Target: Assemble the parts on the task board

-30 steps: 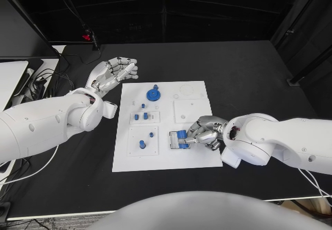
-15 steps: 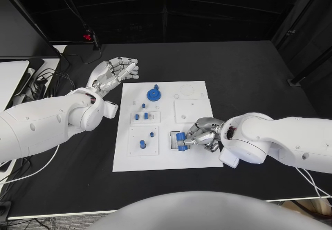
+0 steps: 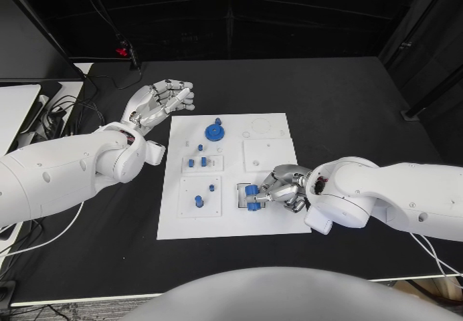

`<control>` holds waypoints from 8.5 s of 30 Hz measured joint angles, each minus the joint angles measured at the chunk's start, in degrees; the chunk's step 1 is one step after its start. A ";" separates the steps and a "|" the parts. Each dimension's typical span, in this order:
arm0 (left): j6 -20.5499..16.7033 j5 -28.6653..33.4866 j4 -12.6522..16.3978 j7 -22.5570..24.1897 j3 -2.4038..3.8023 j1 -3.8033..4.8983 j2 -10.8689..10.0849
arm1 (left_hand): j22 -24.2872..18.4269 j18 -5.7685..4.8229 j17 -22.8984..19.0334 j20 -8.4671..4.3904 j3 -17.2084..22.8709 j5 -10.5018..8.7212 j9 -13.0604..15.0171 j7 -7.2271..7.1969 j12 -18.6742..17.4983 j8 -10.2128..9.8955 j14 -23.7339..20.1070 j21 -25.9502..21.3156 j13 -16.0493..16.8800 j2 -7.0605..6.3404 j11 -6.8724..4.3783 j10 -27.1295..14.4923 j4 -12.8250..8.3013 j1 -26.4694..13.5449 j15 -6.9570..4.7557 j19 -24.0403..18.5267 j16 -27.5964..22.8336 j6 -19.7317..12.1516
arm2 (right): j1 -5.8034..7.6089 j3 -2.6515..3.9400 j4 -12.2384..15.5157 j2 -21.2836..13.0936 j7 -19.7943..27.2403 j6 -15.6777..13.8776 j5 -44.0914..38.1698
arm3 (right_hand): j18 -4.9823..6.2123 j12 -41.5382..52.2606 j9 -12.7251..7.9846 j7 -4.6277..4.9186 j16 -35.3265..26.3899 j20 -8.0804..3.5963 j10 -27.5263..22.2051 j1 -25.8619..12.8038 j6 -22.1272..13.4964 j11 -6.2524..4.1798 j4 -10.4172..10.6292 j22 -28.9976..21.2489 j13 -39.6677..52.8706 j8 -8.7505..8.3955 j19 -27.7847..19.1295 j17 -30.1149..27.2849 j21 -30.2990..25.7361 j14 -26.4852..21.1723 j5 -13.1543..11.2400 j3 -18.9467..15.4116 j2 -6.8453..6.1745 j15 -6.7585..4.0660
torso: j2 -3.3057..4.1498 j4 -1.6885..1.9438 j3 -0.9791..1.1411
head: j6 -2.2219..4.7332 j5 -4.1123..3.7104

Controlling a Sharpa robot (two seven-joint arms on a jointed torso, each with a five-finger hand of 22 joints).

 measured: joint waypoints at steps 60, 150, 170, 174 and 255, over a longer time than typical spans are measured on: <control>0.31 0.00 -0.11 0.00 0.00 -0.12 0.03 | -0.06 0.00 -0.20 0.00 0.00 0.22 -0.04 0.21 0.27 0.28 0.00 0.00 0.01 0.23 0.20 -0.21 0.00 0.23 0.00 0.00 -0.02 -0.20 | 0.00 0.00 0.00 0.90 -1.07 -2.00 -1.33 | 0.00 0.00 4.14 -2.18 0.00 -0.26 -0.04 -6.46 -0.14 -0.06 2.82 0.00 0.00 6.63 -0.18 0.00 0.00 -0.11 -5.65 -12.24 -1.20 -0.67 | -0.03 -0.03 0.00 | 0.00 0.25; 0.81 0.00 -0.49 0.00 0.00 -0.55 0.24 | -0.22 0.00 -0.46 0.00 -0.16 0.22 -0.06 0.00 0.57 0.67 0.00 0.00 0.01 0.40 0.20 -0.21 -0.16 0.05 0.00 0.00 0.19 -0.41 | 0.77 0.04 4.23 -3.37 -2.80 0.12 -3.40 | 0.00 -0.26 21.82 -4.56 0.00 -4.12 -0.05 0.38 -5.60 -3.25 2.20 0.00 -0.28 16.89 -0.23 0.00 0.00 -0.16 -4.11 -20.48 7.62 -4.08 | -0.06 -0.10 0.01 | 0.00 -0.59; 0.84 0.01 -0.55 0.00 0.00 -0.59 0.15 | -0.21 0.00 -0.45 0.00 -0.16 0.22 -0.10 0.00 0.57 0.67 0.00 0.00 0.01 0.62 0.20 -0.21 -0.16 0.27 0.00 0.00 0.19 -0.41 | 0.75 -0.02 6.84 -15.27 2.72 -3.82 -12.62 | 0.00 0.00 17.61 -2.62 0.00 -2.46 -0.11 0.78 -6.76 -1.72 2.64 0.00 0.03 12.47 -0.02 0.00 0.00 -0.11 -3.12 -21.91 5.10 -2.12 | 0.01 -0.08 -0.01 | 0.00 -3.05; 0.84 0.01 -0.55 0.00 0.00 -0.63 0.24 | -0.21 0.00 -0.47 0.00 -0.15 0.22 -0.10 0.00 0.57 0.67 0.00 0.00 0.01 0.62 0.20 -0.21 -0.15 0.27 0.00 0.00 0.24 -0.41 | 0.73 -0.03 6.68 -15.52 0.04 -2.71 -14.61 | 0.00 0.00 17.12 -2.74 0.00 -2.26 0.10 0.53 -5.87 -1.52 2.94 0.00 0.03 12.13 -0.23 0.00 0.00 -0.11 -3.84 -22.21 4.86 -2.13 | 0.01 -0.07 -0.02 | 0.00 -3.55; 1.11 3.17 -0.54 0.00 0.00 -0.70 0.29 | -0.29 0.00 -0.68 0.00 -0.31 0.22 -0.12 0.21 0.78 0.89 0.00 0.00 0.01 0.62 0.20 -0.21 0.00 0.27 0.00 0.00 0.42 -0.62 | 0.67 0.19 -0.33 -7.40 -10.64 10.60 -19.26 | 0.00 0.25 15.33 -3.68 0.00 -2.05 0.07 -0.41 -1.88 -1.54 2.54 0.00 0.16 10.77 -0.02 0.00 0.00 -0.11 -3.02 -21.46 10.27 -2.13 | -0.02 0.00 -0.02 | 0.00 -3.61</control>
